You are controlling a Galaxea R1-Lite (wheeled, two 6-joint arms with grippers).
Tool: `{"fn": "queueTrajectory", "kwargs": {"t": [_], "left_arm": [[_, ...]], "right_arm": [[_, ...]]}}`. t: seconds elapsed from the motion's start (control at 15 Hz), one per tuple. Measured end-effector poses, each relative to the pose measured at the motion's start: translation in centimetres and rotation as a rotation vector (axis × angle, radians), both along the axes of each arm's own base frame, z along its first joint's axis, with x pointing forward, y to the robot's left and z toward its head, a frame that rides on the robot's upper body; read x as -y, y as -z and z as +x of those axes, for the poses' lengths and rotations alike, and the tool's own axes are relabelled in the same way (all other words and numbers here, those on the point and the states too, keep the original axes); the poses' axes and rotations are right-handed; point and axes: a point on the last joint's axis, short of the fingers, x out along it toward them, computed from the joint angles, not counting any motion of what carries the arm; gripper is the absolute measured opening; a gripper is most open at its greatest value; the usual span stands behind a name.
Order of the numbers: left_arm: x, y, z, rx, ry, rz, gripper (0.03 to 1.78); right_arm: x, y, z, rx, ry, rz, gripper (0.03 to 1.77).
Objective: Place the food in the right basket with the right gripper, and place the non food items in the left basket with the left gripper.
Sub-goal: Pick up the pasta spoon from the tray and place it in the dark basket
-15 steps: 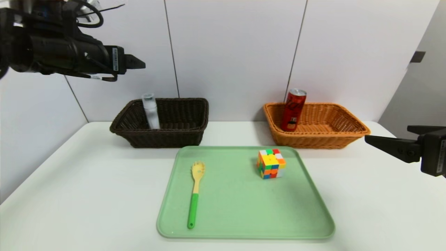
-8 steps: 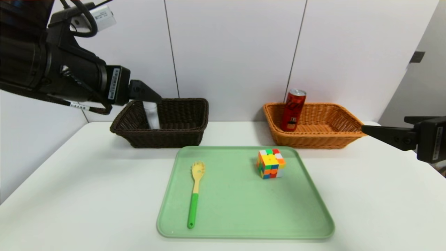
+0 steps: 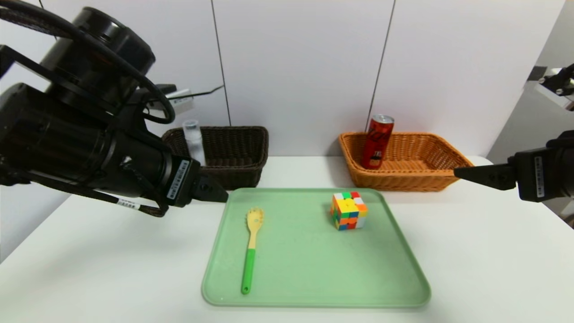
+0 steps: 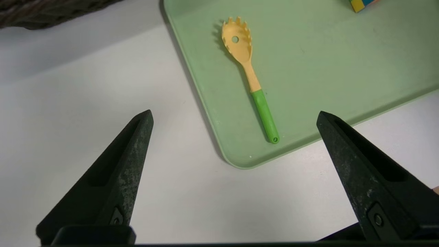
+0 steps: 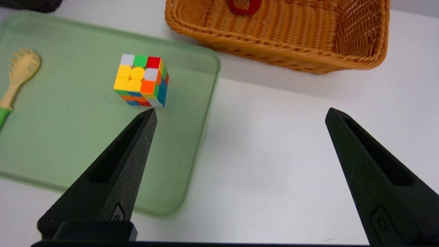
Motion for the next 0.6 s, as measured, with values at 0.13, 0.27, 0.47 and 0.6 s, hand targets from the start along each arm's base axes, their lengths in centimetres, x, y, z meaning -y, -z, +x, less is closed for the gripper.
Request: {"fn": "queueTrajectory", "kwargs": {"t": [0.13, 0.27, 0.47, 0.6], "left_arm": [[0.8, 1.0, 0.1, -0.040, 0.006, 0.010, 1.69], [1.6, 1.8, 0.3, -0.069, 0.017, 0.019, 1.69], [2.8, 3.1, 0.7, -0.090, 0.037, 0.036, 1.69], [3.6, 4.1, 0.9, -0.079, 0.048, 0.043, 1.69]], "right_arm": [[0.0, 0.2, 0.7, -0.056, 0.010, -0.013, 1.69], [0.2, 0.3, 1.5, -0.077, 0.029, -0.017, 1.69], [0.4, 0.5, 2.5, -0.090, 0.042, -0.017, 1.69], [0.4, 0.6, 2.6, -0.097, 0.032, -0.010, 1.69]]}}
